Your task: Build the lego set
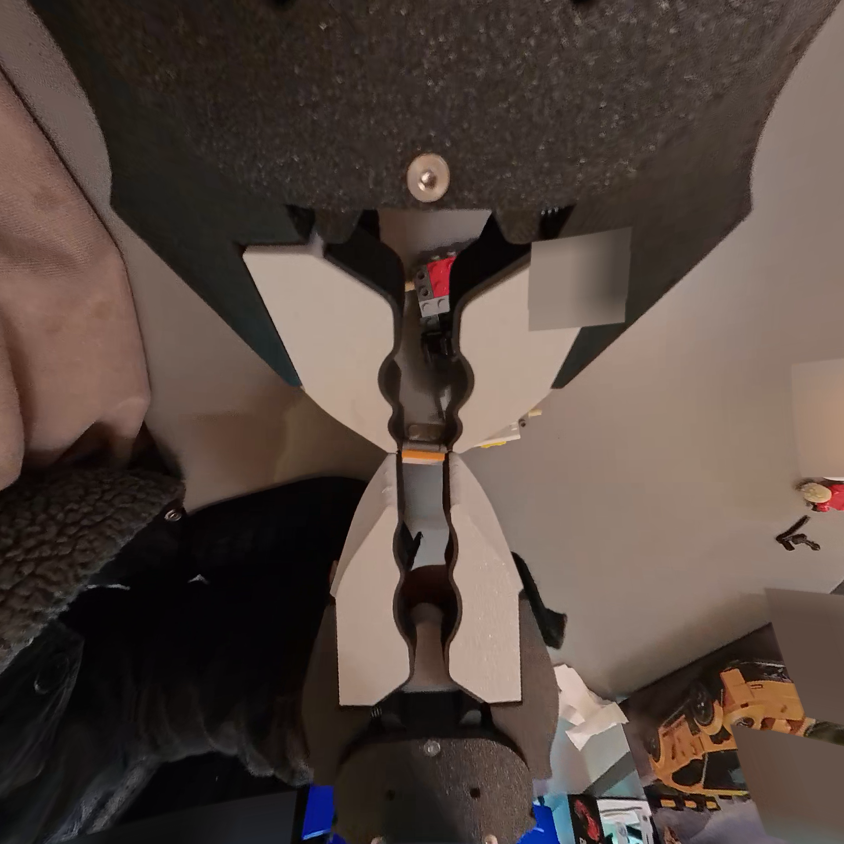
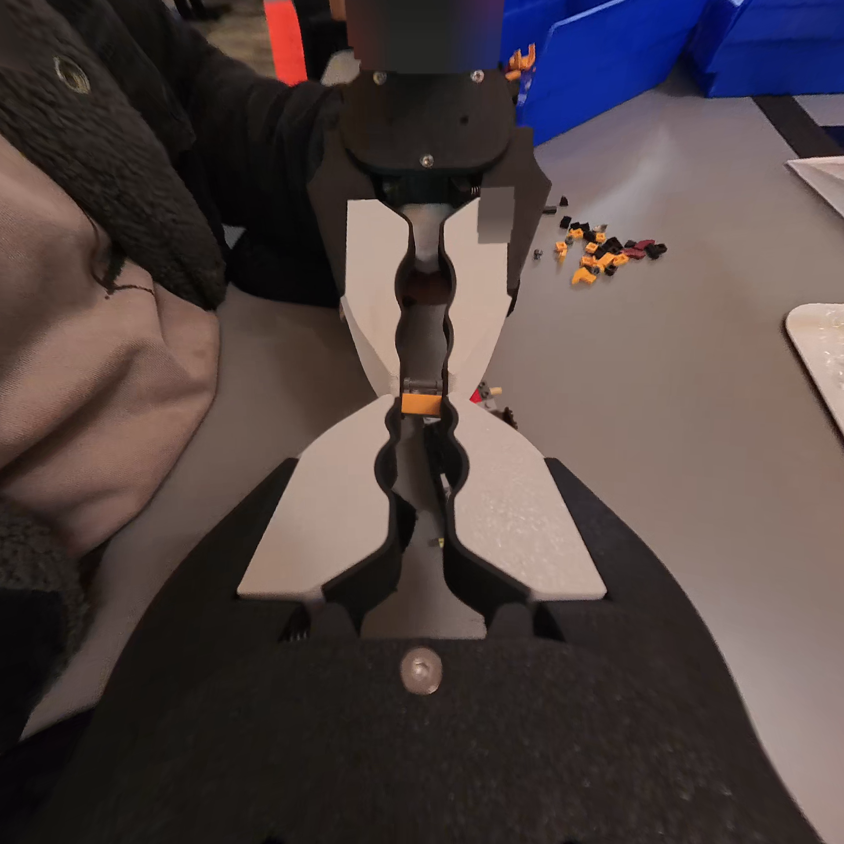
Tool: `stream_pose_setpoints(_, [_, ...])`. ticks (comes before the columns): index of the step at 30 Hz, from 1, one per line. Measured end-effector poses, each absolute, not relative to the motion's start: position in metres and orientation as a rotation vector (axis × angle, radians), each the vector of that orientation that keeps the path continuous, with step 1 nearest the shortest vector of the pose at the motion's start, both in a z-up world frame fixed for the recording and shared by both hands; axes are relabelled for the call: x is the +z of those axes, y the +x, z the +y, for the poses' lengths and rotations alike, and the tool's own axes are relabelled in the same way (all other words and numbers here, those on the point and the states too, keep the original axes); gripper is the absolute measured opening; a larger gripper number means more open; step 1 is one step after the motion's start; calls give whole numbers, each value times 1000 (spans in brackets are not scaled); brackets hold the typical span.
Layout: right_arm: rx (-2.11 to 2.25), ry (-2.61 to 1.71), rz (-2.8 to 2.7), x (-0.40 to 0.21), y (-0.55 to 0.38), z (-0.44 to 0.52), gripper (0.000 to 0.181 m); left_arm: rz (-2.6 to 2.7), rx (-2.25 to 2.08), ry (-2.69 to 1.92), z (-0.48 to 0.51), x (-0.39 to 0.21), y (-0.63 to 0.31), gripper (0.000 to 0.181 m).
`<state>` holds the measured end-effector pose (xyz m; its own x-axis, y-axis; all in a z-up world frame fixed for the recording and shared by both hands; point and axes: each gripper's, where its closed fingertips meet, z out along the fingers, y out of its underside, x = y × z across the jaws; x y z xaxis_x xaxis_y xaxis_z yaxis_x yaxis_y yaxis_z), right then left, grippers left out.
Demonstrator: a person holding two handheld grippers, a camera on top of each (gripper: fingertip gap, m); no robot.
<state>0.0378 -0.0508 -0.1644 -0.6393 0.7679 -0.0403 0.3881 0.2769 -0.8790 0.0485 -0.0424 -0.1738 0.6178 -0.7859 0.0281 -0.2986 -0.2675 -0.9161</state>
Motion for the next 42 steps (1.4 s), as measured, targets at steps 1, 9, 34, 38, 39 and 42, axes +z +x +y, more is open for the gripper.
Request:
stream_pose_setpoints(1, [1292,-1047,-2168,-166,38,-51,16,884,-592,-1844,-43,-176,49,16])
stream_pose_setpoints(9, [1345,-1037,-2095,-167,44,-50,15,893,-613,-1818,-45,-174,54,24])
stream_pose_setpoints(34, [1317,-1020,-2087,-179,43,-39,15,875,-535,-1896,-39,-186,45,15])
stream_pose_setpoints(38, [1251,-1016,-2108,-179,40,-42,20,928,-453,-1943,-39,-196,45,15])
stream_pose_setpoints(39, [1211,-1019,-2131,-184,40,-42,20,933,-454,-1936,-40,-195,46,15])
stream_pose_setpoints(42, [1194,-1026,-2157,-190,40,-44,16,944,-435,-1933,-40,-194,46,15])
